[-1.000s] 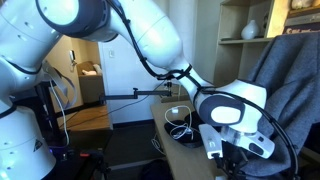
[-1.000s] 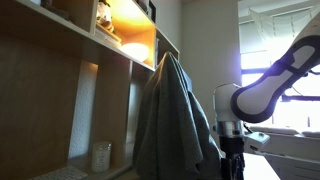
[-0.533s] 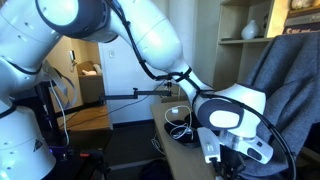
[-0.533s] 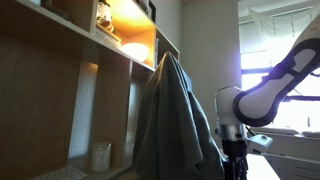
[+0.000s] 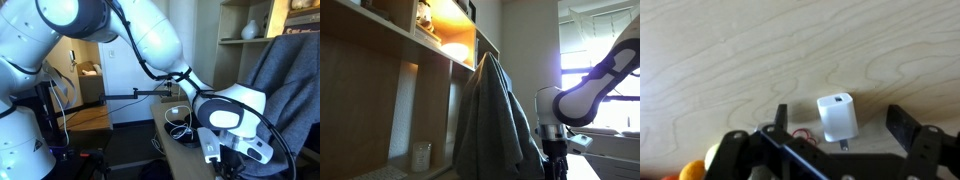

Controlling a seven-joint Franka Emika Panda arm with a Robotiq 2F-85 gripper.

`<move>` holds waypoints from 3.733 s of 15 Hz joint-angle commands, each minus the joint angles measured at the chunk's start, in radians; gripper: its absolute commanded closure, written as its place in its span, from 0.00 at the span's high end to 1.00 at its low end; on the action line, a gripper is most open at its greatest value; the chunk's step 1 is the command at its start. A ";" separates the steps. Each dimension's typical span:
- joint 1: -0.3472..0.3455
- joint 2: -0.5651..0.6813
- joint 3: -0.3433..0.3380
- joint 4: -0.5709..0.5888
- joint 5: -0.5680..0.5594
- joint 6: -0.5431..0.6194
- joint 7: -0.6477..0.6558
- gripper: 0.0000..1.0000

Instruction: Take the object and put it in the bag

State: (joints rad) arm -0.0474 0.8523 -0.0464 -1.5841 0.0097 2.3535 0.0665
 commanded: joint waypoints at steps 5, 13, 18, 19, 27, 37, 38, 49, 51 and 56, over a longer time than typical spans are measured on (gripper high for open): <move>0.001 0.002 -0.001 0.004 0.002 -0.002 -0.001 1.00; -0.004 0.000 0.004 0.002 0.005 -0.003 -0.010 1.00; -0.009 -0.009 0.008 -0.008 0.009 0.000 -0.018 1.00; -0.010 -0.012 0.009 -0.011 0.010 0.003 -0.019 1.00; -0.013 -0.036 0.014 -0.045 0.016 0.027 -0.023 1.00; -0.027 -0.113 0.033 -0.192 0.008 0.186 -0.105 1.00; -0.026 -0.120 0.033 -0.205 0.008 0.197 -0.109 1.00; -0.028 -0.124 0.035 -0.221 0.011 0.187 -0.102 1.00; -0.015 -0.094 0.023 -0.189 0.001 0.183 -0.084 1.00; -0.018 -0.094 0.025 -0.189 0.002 0.183 -0.084 1.00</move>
State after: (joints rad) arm -0.0672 0.7568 -0.0200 -1.7763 0.0098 2.5392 -0.0162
